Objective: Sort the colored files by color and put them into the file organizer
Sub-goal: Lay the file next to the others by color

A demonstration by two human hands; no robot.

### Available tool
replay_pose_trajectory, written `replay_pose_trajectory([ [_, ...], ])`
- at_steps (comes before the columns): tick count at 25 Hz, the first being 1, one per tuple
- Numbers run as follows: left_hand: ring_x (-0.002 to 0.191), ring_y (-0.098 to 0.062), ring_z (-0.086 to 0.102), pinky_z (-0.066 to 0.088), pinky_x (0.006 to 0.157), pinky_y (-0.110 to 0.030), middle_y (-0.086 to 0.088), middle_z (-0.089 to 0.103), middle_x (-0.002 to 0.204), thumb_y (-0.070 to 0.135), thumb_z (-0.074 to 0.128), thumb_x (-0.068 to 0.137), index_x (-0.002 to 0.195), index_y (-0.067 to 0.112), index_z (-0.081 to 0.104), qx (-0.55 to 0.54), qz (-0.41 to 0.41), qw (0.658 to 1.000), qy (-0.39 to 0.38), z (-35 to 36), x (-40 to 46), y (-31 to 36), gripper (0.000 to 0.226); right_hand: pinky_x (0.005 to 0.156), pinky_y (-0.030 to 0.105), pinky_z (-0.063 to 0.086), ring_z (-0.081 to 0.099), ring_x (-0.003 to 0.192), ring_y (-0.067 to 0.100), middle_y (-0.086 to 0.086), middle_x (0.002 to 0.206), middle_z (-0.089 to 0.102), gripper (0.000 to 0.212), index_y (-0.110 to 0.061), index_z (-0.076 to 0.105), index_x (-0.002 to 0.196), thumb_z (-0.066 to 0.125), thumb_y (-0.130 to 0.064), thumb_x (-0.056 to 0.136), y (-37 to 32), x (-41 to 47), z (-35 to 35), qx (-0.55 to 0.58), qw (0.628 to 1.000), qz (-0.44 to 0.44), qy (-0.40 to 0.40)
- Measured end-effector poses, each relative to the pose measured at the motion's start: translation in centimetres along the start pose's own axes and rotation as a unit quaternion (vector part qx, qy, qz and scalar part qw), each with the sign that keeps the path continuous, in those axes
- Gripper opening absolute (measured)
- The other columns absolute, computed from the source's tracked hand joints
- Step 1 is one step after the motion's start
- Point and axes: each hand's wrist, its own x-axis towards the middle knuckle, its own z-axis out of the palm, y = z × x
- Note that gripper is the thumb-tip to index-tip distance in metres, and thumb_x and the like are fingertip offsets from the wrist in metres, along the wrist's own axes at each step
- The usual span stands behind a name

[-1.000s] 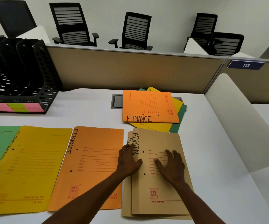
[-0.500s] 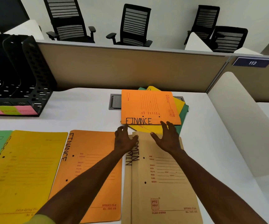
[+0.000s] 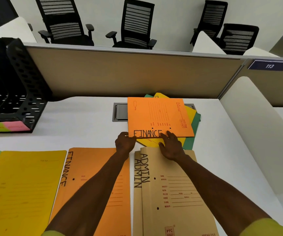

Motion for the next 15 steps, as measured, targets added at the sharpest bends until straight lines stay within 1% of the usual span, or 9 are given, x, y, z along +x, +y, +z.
replay_pose_trajectory([
  [1, 0.109, -0.030, 0.064, 0.052, 0.098, -0.043, -0.012, 0.065, 0.122, 0.029, 0.075, 0.084, 0.130, 0.013, 0.055, -0.027, -0.013, 1.000, 0.000, -0.1, 0.3, 0.0, 0.052, 0.117, 0.051, 0.028, 0.014, 0.150, 0.032, 0.009, 0.163, 0.017, 0.055, -0.022, 0.027, 0.154, 0.040, -0.038, 0.103, -0.1, 0.0, 0.1, 0.005, 1.000, 0.003, 0.003],
  [3, 0.108, -0.029, 0.063, 0.051, 0.099, -0.045, -0.011, 0.064, 0.119, 0.030, 0.076, 0.084, 0.135, 0.010, 0.052, -0.079, -0.038, 0.996, -0.005, 0.0, 0.7, 0.1, 0.059, 0.116, 0.051, 0.032, 0.017, 0.149, 0.032, 0.009, 0.162, 0.020, 0.055, -0.022, 0.028, 0.153, 0.044, -0.030, 0.101, -0.2, -0.1, -0.1, 0.010, 1.000, 0.000, 0.021],
  [4, 0.102, -0.028, 0.064, 0.052, 0.098, -0.045, -0.012, 0.065, 0.111, 0.028, 0.076, 0.085, 0.132, 0.005, 0.055, -0.125, -0.053, 0.991, -0.013, 0.1, 0.8, 0.4, 0.057, 0.114, 0.050, 0.035, 0.021, 0.147, 0.032, 0.009, 0.161, 0.023, 0.056, -0.021, 0.029, 0.153, 0.047, -0.025, 0.099, -0.3, -0.2, -0.4, 0.010, 0.999, -0.009, 0.032],
  [6, 0.084, -0.022, 0.066, 0.054, 0.090, -0.042, -0.012, 0.068, 0.096, 0.019, 0.074, 0.087, 0.123, -0.001, 0.062, -0.229, -0.076, 0.970, -0.035, 0.3, 0.5, 1.5, 0.043, 0.110, 0.047, 0.039, 0.029, 0.143, 0.032, 0.010, 0.158, 0.029, 0.060, -0.018, 0.033, 0.151, 0.051, -0.017, 0.094, -0.7, -0.5, -1.0, 0.011, 0.998, -0.037, 0.052],
  [7, 0.081, -0.021, 0.066, 0.054, 0.087, -0.041, -0.013, 0.068, 0.097, 0.016, 0.072, 0.088, 0.122, -0.001, 0.062, -0.253, -0.075, 0.964, -0.042, 0.4, 0.3, 2.1, 0.039, 0.110, 0.045, 0.040, 0.032, 0.141, 0.031, 0.010, 0.156, 0.032, 0.061, -0.016, 0.035, 0.150, 0.053, -0.013, 0.091, -0.9, -0.8, -1.3, 0.011, 0.997, -0.050, 0.062],
  [10, 0.093, -0.027, 0.068, 0.056, 0.086, -0.042, -0.016, 0.066, 0.111, 0.013, 0.065, 0.093, 0.127, 0.005, 0.054, -0.275, -0.059, 0.958, -0.050, 0.7, -1.0, 3.5, 0.037, 0.109, 0.039, 0.039, 0.037, 0.137, 0.030, 0.009, 0.151, 0.038, 0.064, -0.014, 0.040, 0.147, 0.055, -0.008, 0.085, -1.3, -1.4, -2.2, 0.019, 0.994, -0.076, 0.080],
  [12, 0.092, -0.030, 0.069, 0.058, 0.081, -0.040, -0.017, 0.065, 0.109, 0.010, 0.058, 0.097, 0.128, 0.008, 0.048, -0.305, -0.041, 0.950, -0.056, 0.5, -2.2, 4.6, 0.033, 0.109, 0.039, 0.039, 0.038, 0.135, 0.029, 0.008, 0.150, 0.040, 0.063, -0.015, 0.041, 0.146, 0.055, -0.007, 0.085, -1.6, -1.9, -3.0, 0.035, 0.991, -0.090, 0.088],
  [15, 0.093, -0.028, 0.070, 0.060, 0.078, -0.041, -0.017, 0.066, 0.110, 0.012, 0.054, 0.099, 0.124, 0.013, 0.048, -0.303, 0.019, 0.951, -0.053, -0.6, -3.7, 5.8, 0.026, 0.107, 0.040, 0.039, 0.041, 0.133, 0.030, 0.010, 0.147, 0.044, 0.055, -0.016, 0.044, 0.145, 0.054, -0.010, 0.091, -2.0, -2.7, -4.7, 0.084, 0.982, -0.109, 0.130],
])
